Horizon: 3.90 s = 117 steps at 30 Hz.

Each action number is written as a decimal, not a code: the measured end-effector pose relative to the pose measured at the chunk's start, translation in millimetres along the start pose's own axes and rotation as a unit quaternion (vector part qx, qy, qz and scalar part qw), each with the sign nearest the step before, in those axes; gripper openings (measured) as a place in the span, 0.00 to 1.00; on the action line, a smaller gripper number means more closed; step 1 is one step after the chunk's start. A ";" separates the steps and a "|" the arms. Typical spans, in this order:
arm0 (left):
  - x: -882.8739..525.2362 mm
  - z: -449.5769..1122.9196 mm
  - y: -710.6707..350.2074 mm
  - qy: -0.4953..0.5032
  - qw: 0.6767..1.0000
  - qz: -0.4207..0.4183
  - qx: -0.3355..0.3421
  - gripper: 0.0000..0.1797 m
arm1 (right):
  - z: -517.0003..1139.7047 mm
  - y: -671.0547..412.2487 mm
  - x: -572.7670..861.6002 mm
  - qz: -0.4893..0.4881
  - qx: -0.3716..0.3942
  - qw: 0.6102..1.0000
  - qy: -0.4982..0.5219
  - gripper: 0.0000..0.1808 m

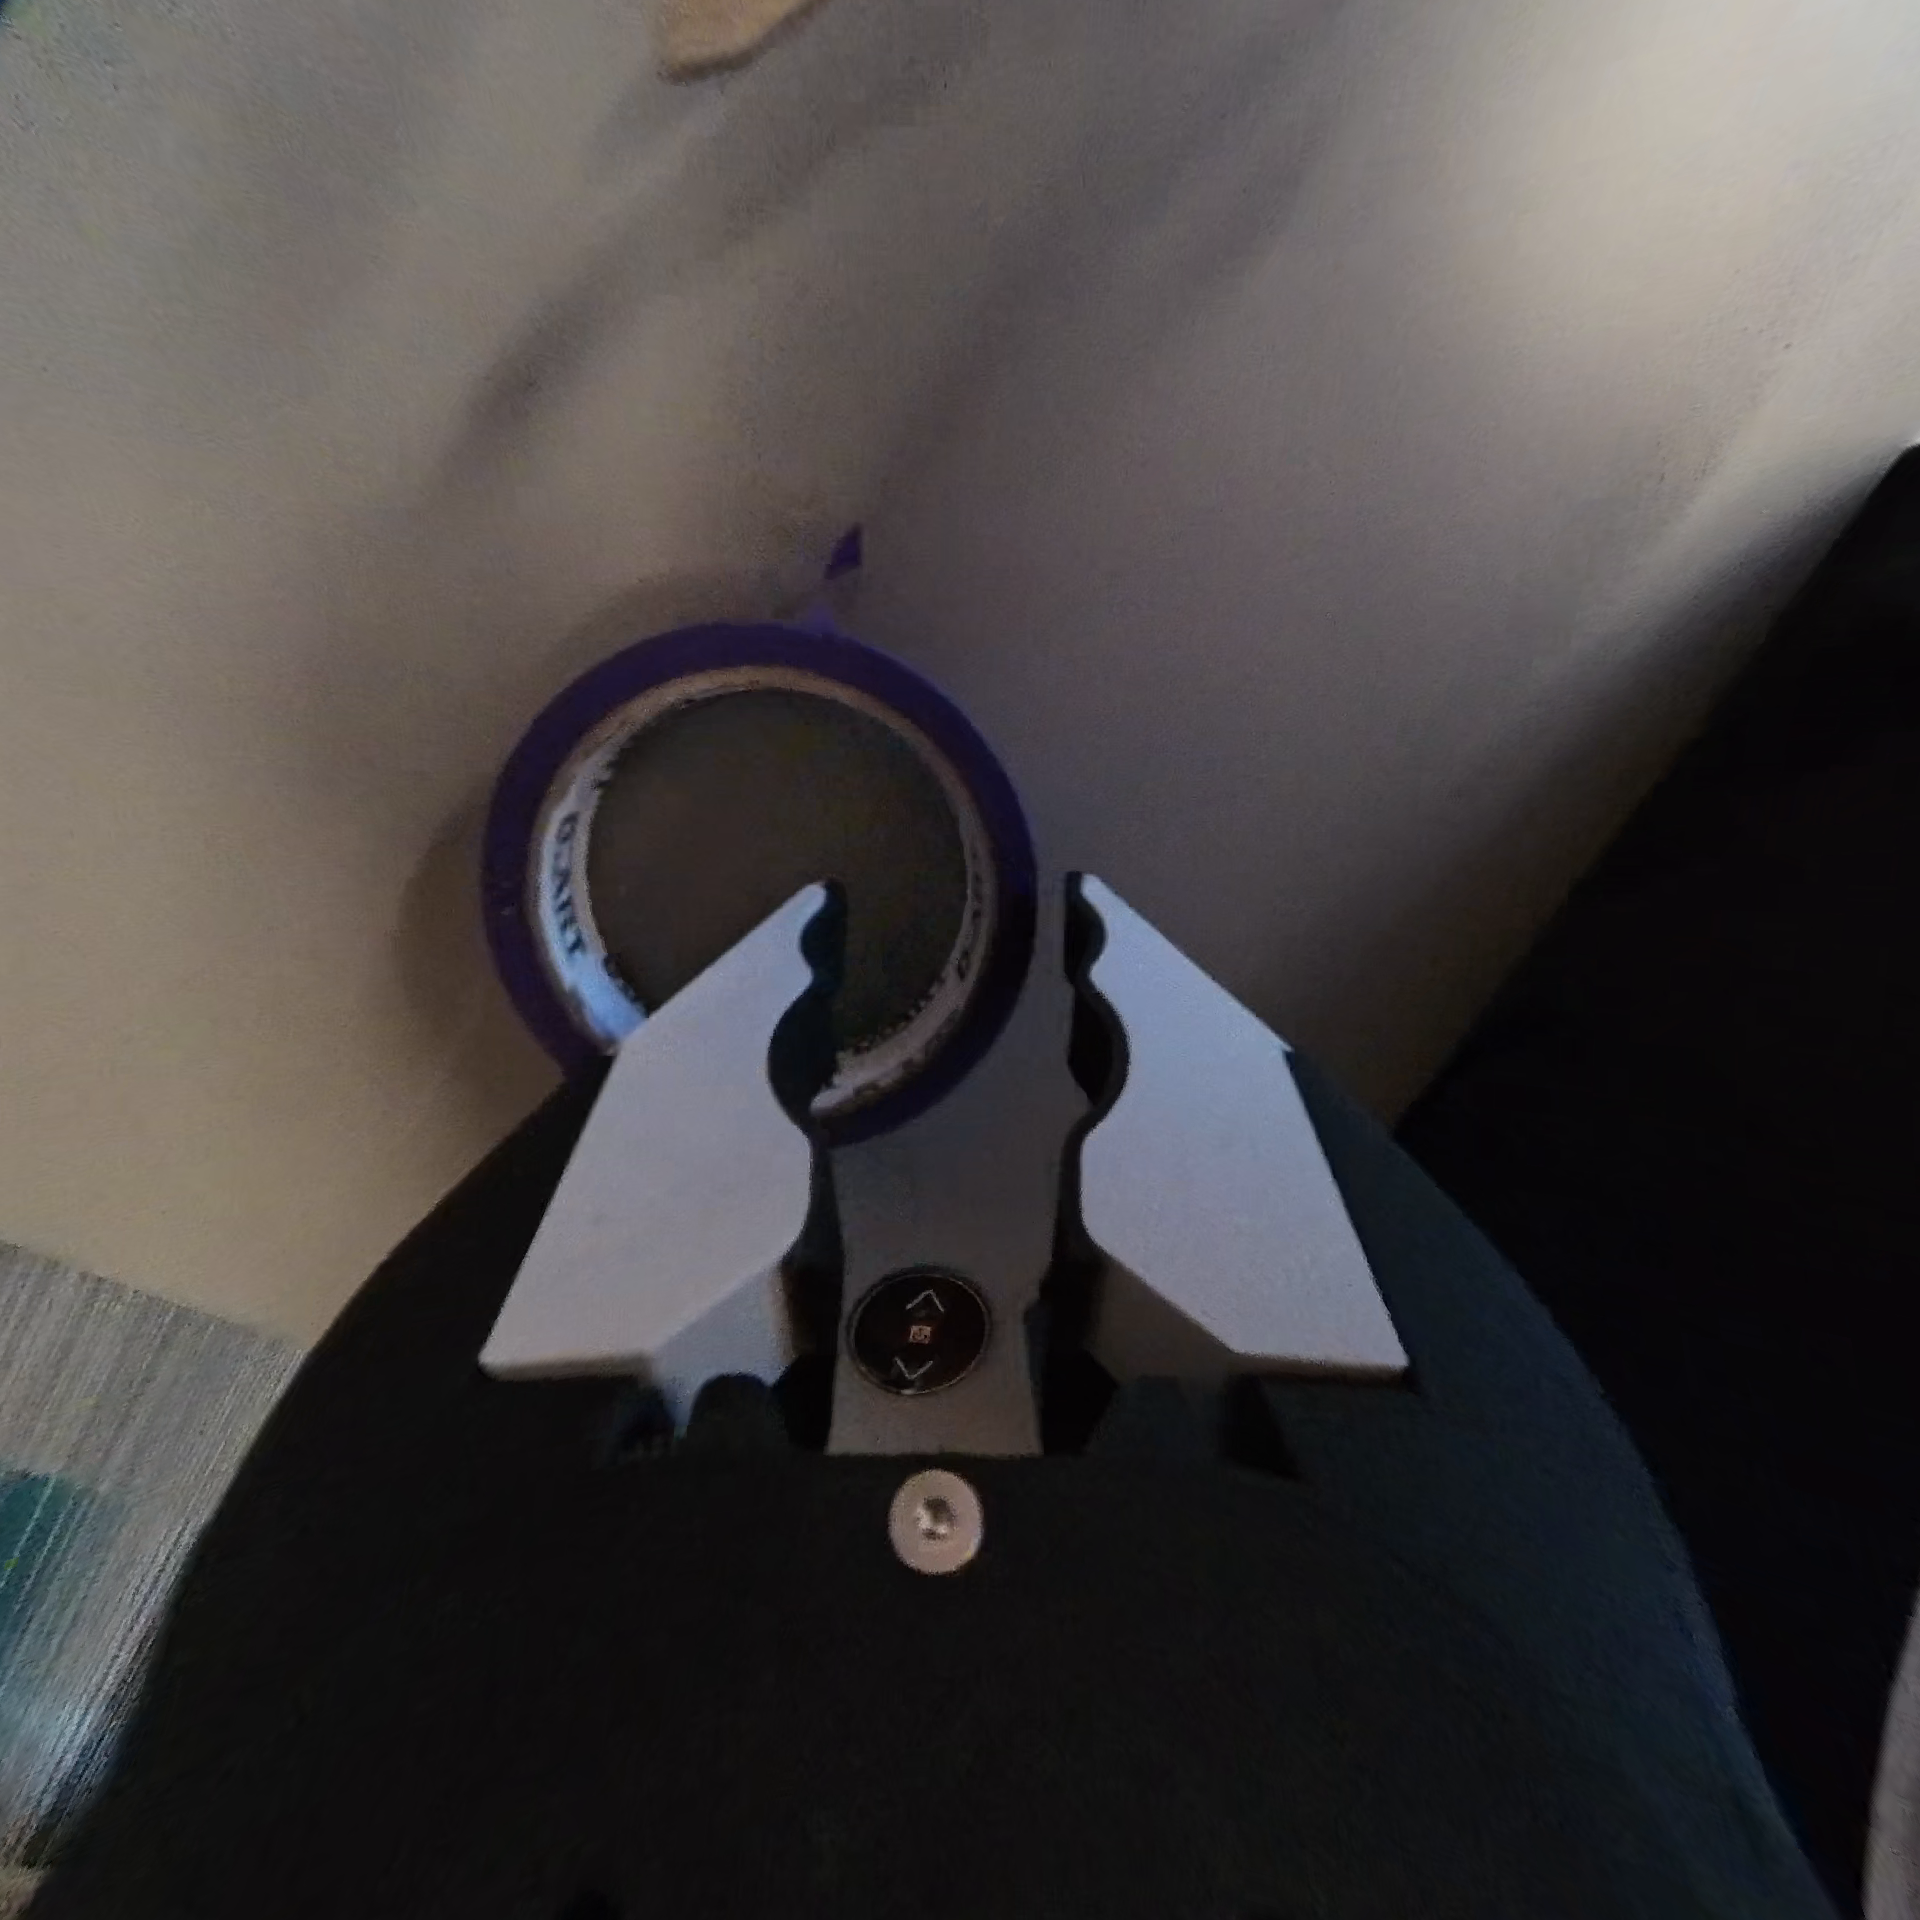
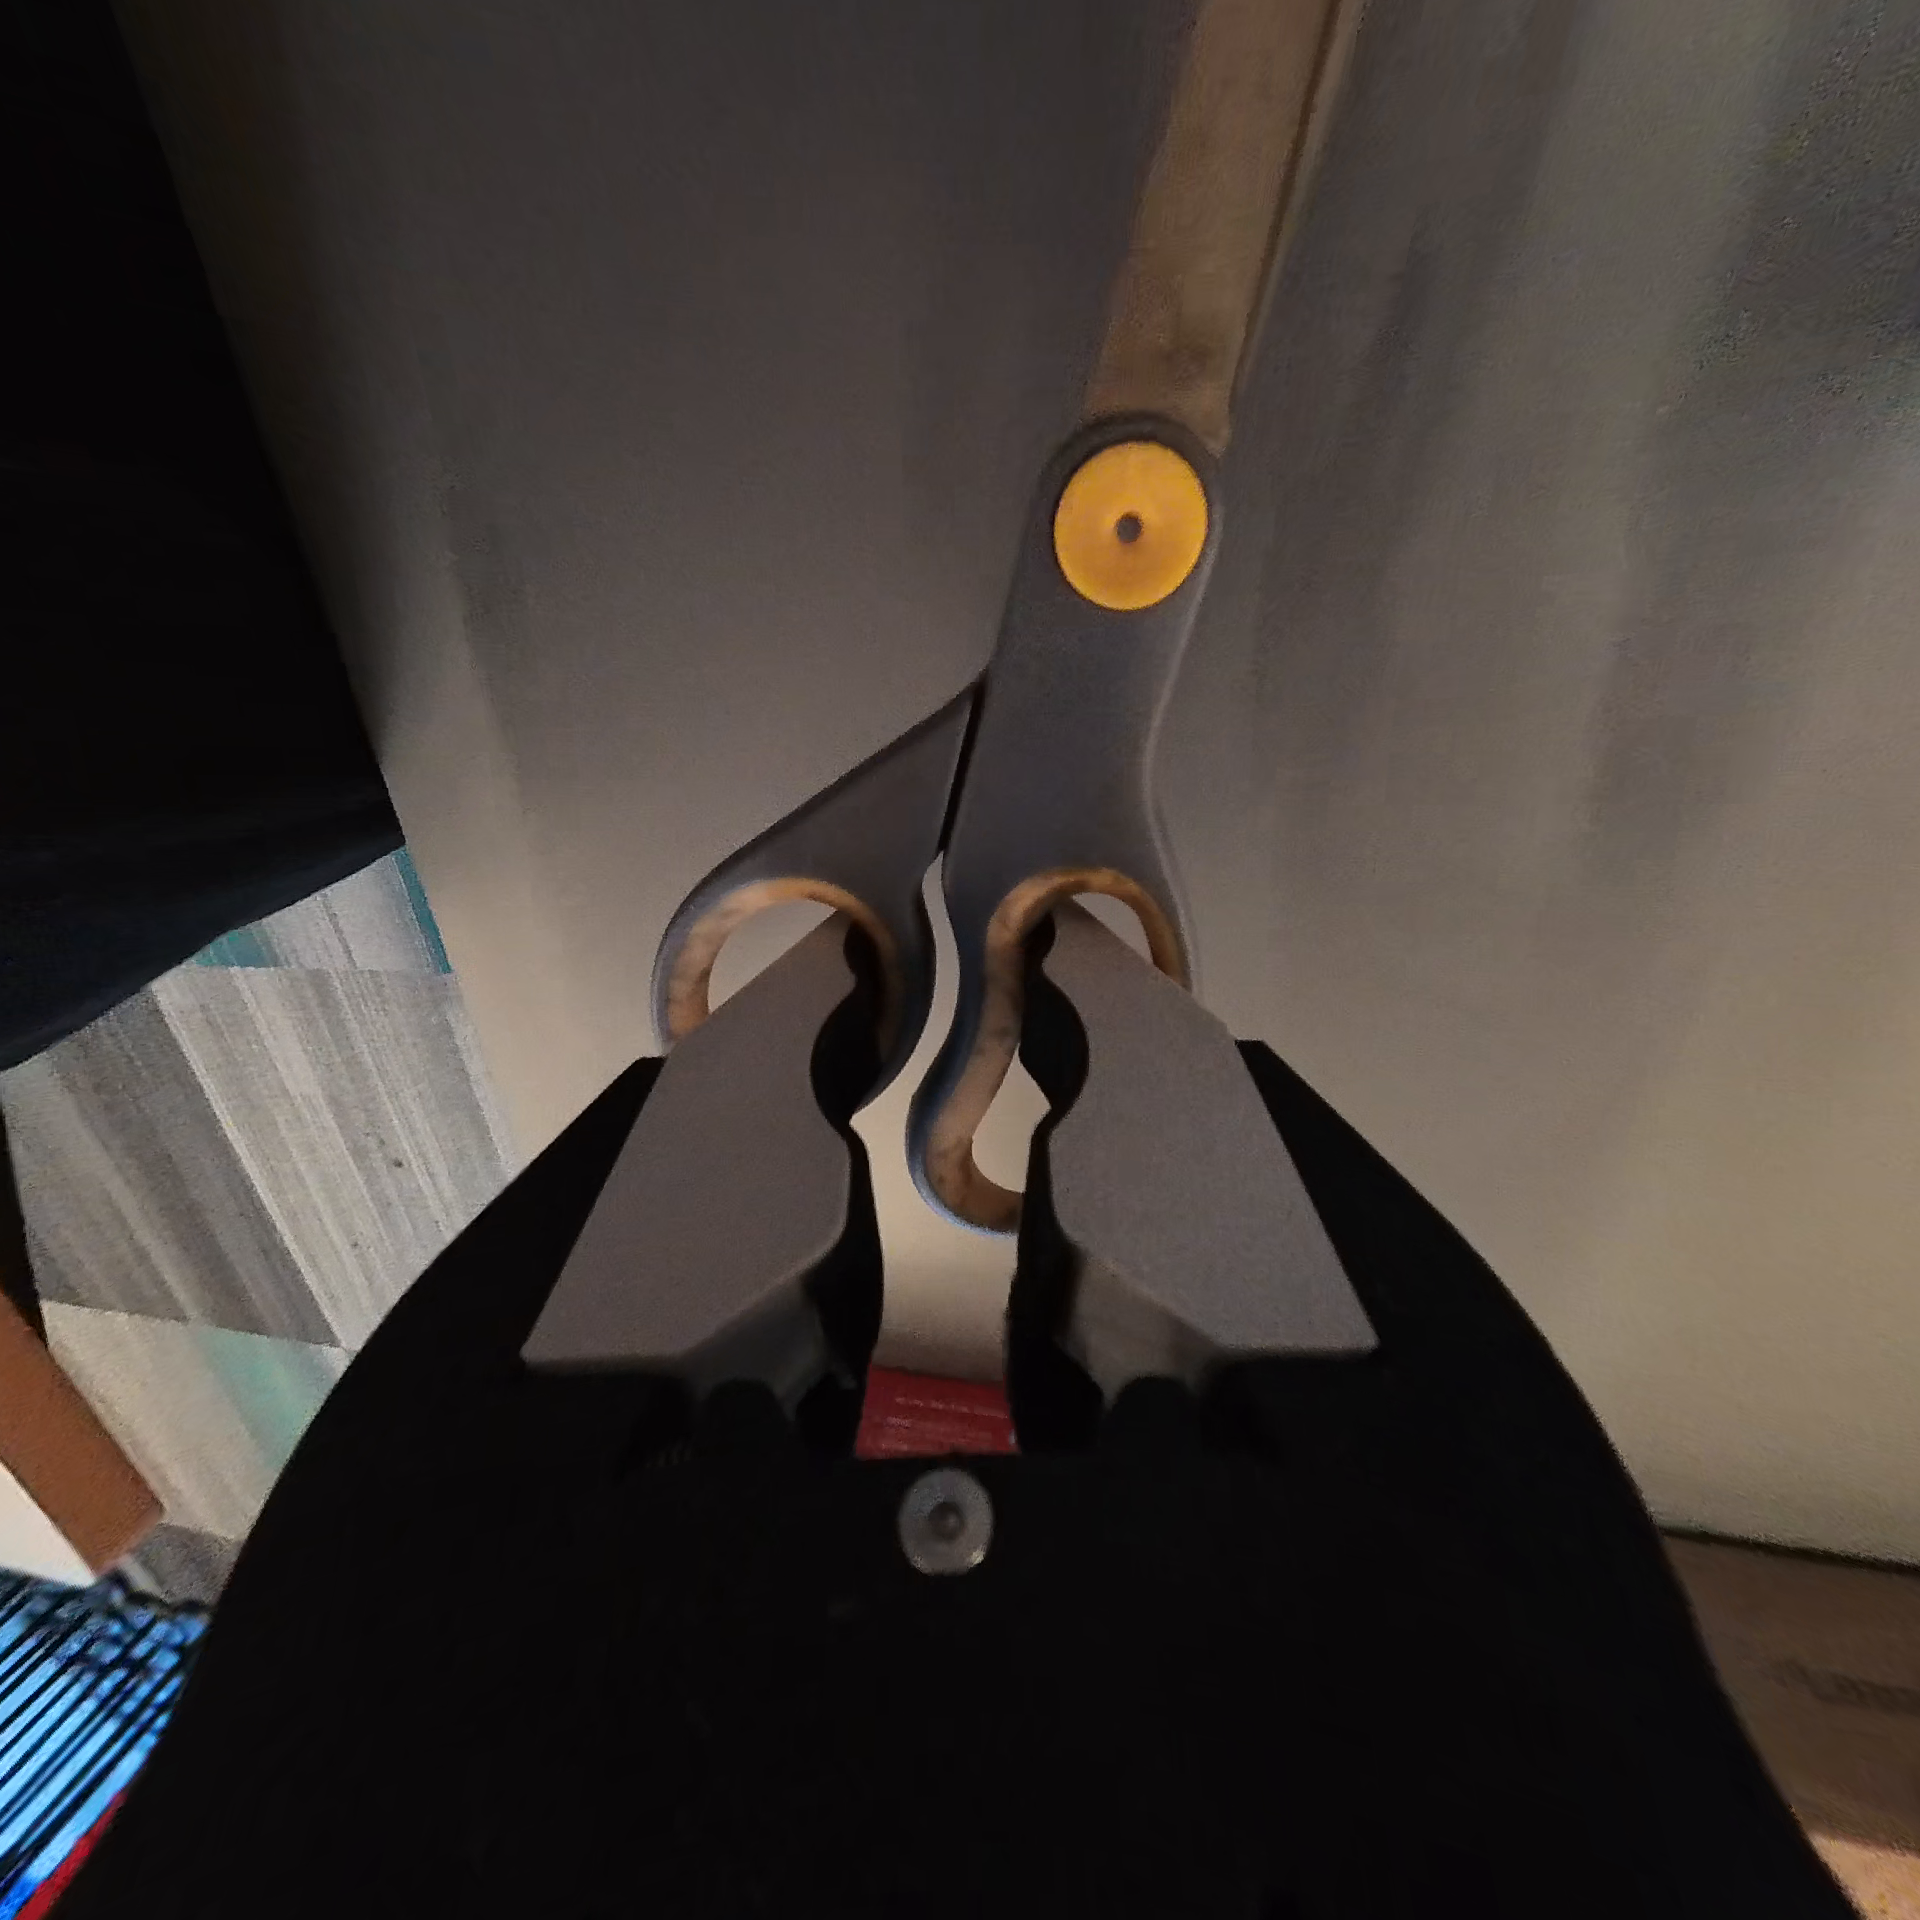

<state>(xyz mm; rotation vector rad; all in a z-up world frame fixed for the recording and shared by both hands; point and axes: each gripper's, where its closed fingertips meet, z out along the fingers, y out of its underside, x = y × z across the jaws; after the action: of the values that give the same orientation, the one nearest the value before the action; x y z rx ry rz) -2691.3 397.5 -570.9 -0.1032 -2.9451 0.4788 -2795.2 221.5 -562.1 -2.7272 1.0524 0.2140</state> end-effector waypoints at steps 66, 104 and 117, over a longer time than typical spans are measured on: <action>-128.4 -204.4 -201.9 -0.176 0.848 0.388 0.316 0.15 | -248.4 -195.0 58.8 0.450 0.597 0.663 -0.043 0.21; -117.0 -203.8 -211.3 -0.090 0.865 0.386 0.307 0.10 | -238.9 -183.8 113.5 0.056 0.351 0.864 0.356 0.12; -115.5 -203.5 -212.4 -0.107 0.869 0.370 0.312 0.09 | -254.2 -183.2 72.7 0.506 0.594 0.625 -0.013 0.17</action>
<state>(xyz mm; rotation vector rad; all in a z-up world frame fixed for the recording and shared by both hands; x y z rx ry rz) -2553.1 248.7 -328.8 -1.1711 -2.6607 1.5915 -2602.9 244.4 -305.3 -0.7794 1.7120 -0.2367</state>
